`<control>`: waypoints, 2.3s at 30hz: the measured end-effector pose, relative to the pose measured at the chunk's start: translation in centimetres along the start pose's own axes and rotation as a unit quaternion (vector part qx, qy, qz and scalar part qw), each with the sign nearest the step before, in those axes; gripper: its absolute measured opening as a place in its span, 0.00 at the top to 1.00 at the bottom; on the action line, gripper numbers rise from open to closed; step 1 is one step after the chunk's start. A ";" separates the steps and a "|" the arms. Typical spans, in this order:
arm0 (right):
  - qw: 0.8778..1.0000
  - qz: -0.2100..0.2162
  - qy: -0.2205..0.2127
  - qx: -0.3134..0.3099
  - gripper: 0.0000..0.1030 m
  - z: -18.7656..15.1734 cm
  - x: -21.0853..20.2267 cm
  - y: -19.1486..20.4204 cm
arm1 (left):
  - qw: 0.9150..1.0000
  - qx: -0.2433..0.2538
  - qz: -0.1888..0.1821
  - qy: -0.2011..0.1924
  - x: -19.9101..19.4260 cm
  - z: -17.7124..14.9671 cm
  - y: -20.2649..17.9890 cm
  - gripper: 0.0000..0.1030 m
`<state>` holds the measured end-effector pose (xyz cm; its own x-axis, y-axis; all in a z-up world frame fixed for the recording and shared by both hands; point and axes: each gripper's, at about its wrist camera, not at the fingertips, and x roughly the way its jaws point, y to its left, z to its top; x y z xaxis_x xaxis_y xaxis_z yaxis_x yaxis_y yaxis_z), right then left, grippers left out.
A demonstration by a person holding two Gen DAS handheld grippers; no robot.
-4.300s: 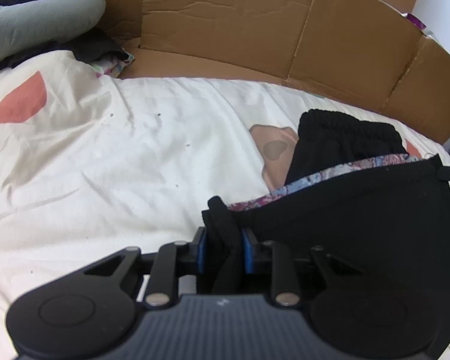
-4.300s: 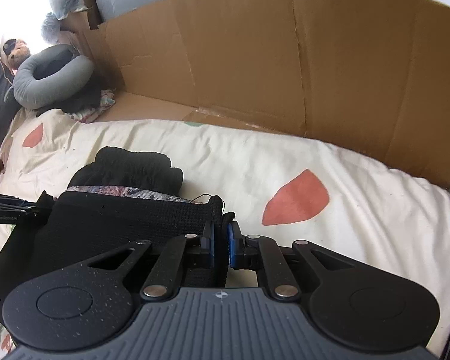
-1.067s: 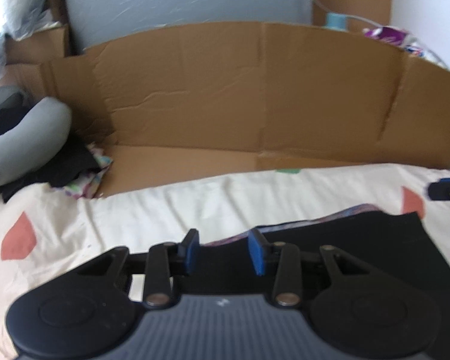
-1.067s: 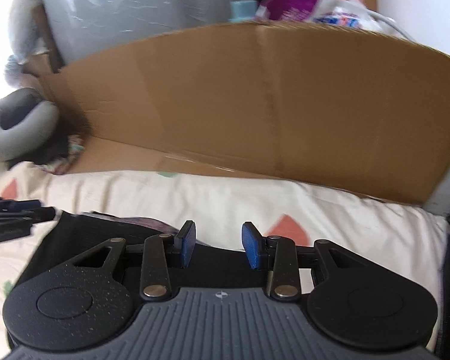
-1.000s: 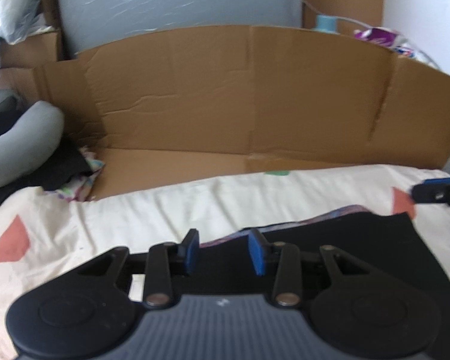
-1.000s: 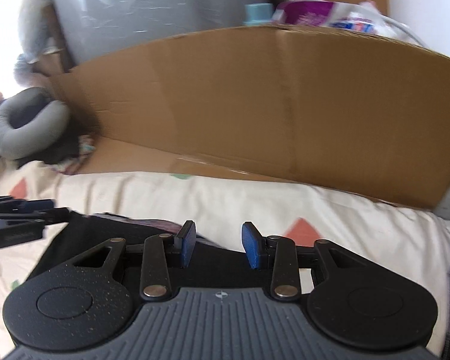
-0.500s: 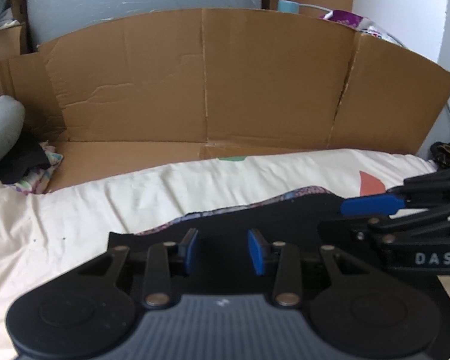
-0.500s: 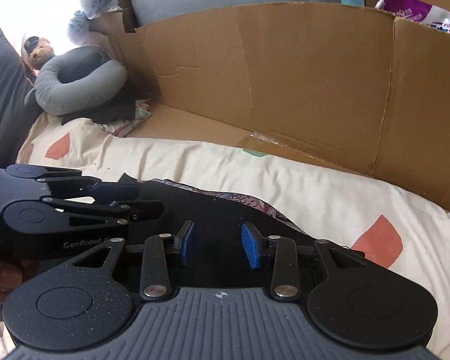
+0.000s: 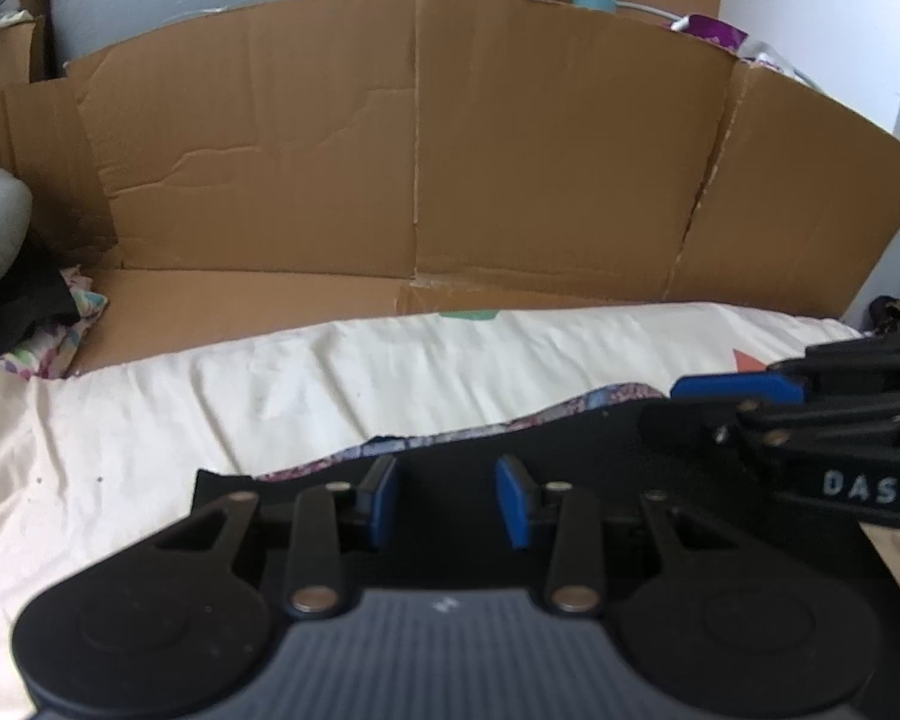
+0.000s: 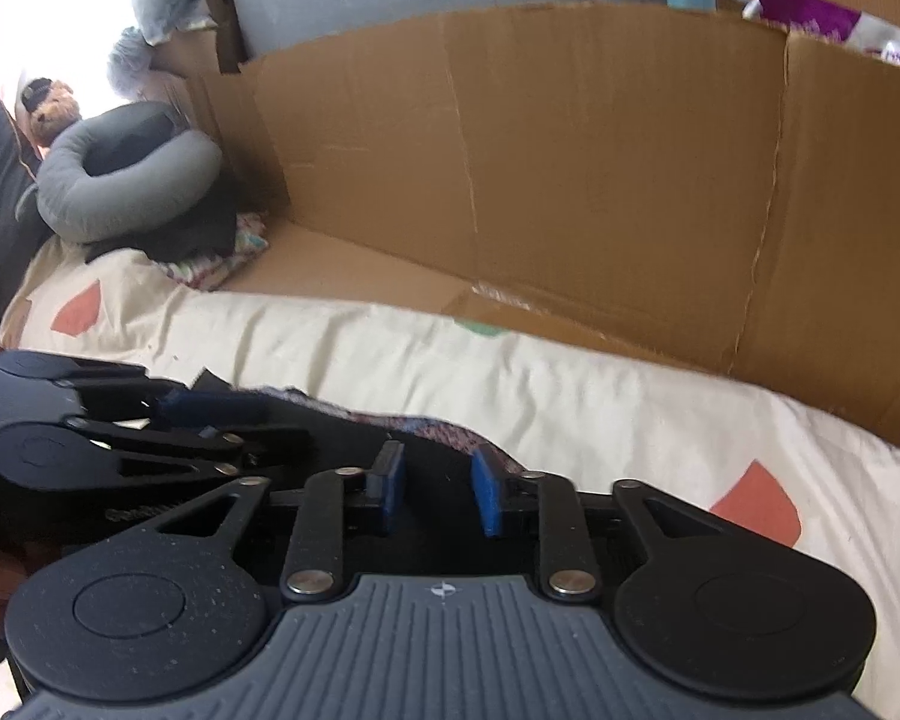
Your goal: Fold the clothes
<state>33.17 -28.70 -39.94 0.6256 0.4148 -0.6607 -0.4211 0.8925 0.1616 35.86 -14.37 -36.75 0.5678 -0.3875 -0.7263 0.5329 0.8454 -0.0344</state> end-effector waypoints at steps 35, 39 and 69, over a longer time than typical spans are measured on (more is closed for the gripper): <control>0.999 0.012 -0.004 -0.050 0.73 -1.2 -1.2 1.8 | 1.000 0.000 0.010 -0.009 -2.6 -0.2 -0.4 0.54; 0.998 0.024 -0.002 -0.055 0.72 -1.9 -2.9 2.7 | 1.000 0.009 0.003 -0.022 -5.1 -1.2 -0.6 0.52; 0.995 -0.017 0.061 -0.073 0.69 -11.3 -8.5 2.5 | 0.995 -0.045 0.080 0.037 -10.5 -11.6 2.0 0.42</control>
<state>19.39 -31.97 -42.25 0.5598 0.3523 -0.7500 -0.4980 0.8664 0.0353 23.62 -4.36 -37.14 0.5915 -0.2204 -0.7756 0.3788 0.9251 0.0260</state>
